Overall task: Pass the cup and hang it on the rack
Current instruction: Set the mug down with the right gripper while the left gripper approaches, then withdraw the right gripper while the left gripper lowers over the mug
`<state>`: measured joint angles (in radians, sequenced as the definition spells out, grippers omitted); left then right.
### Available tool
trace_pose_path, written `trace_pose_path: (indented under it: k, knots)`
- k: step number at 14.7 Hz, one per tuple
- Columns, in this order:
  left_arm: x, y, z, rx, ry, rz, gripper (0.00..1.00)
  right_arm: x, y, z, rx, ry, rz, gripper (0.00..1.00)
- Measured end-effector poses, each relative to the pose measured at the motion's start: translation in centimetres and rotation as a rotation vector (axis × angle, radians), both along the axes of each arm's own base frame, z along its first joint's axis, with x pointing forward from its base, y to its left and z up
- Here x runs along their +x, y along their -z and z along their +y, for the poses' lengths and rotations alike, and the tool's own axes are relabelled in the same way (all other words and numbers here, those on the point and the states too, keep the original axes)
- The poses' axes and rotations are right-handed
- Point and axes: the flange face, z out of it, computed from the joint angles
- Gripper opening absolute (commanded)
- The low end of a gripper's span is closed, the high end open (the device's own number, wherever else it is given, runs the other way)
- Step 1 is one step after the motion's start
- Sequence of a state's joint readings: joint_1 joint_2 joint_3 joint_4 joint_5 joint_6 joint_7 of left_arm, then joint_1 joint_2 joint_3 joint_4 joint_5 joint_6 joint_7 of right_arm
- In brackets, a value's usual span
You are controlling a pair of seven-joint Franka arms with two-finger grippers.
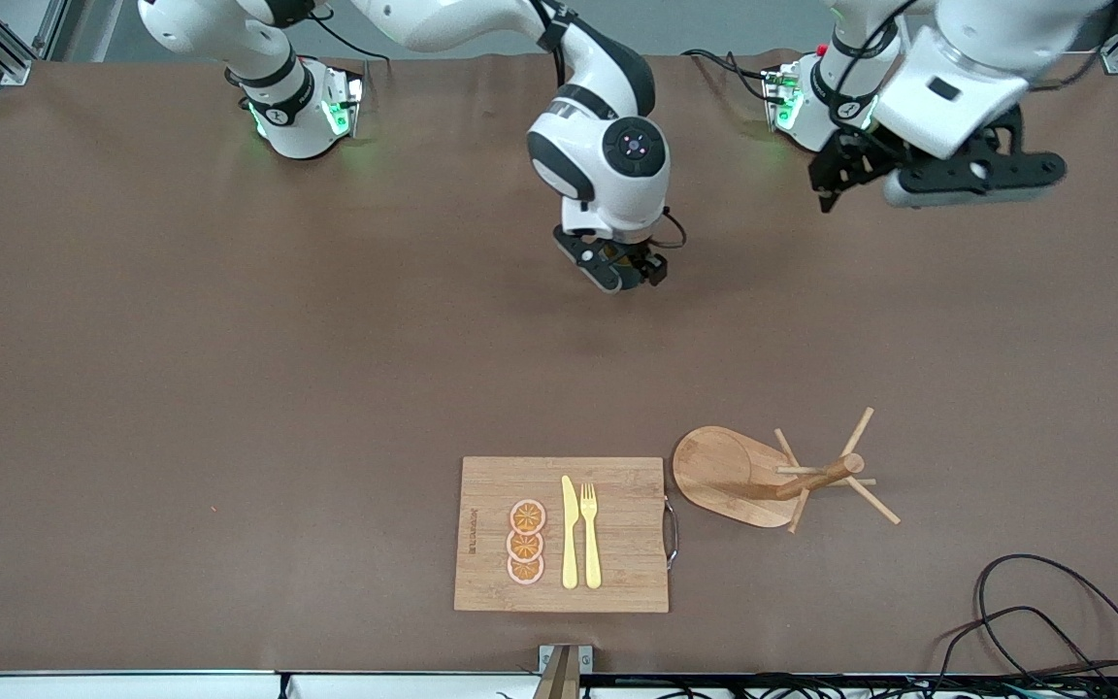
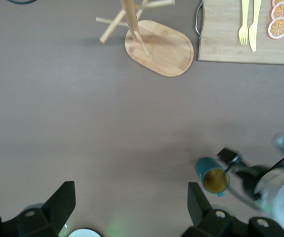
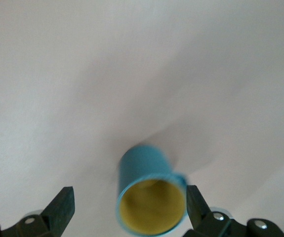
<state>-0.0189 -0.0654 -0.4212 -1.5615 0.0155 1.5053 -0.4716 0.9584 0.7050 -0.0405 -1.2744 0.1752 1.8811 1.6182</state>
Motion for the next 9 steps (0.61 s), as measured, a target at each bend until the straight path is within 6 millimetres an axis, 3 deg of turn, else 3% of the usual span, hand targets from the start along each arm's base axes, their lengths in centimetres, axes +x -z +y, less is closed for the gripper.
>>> trace_pose_path:
  k: [2, 4, 6, 9]
  knots:
    - [-1.9, -0.3, -1.2, 0.016, -0.006, -0.012, 1.0, 3.8, -3.6, -4.5, -0.029, -0.108, -0.006, 1.0]
    - [-3.8, -0.5, -2.8, 0.029, -0.021, -0.024, 1.0, 7.9, -8.4, -9.8, -0.014, -0.218, -0.049, 1.0]
    - [-6.3, 0.0, -6.3, 0.039, -0.06, -0.031, 1.0, 11.3, -13.1, -16.6, 0.011, -0.336, -0.06, 1.0]
    - [-10.5, 2.0, -12.6, 0.048, -0.108, -0.049, 1.0, 14.2, -17.5, -26.3, 0.015, -0.456, -0.05, 1.0]
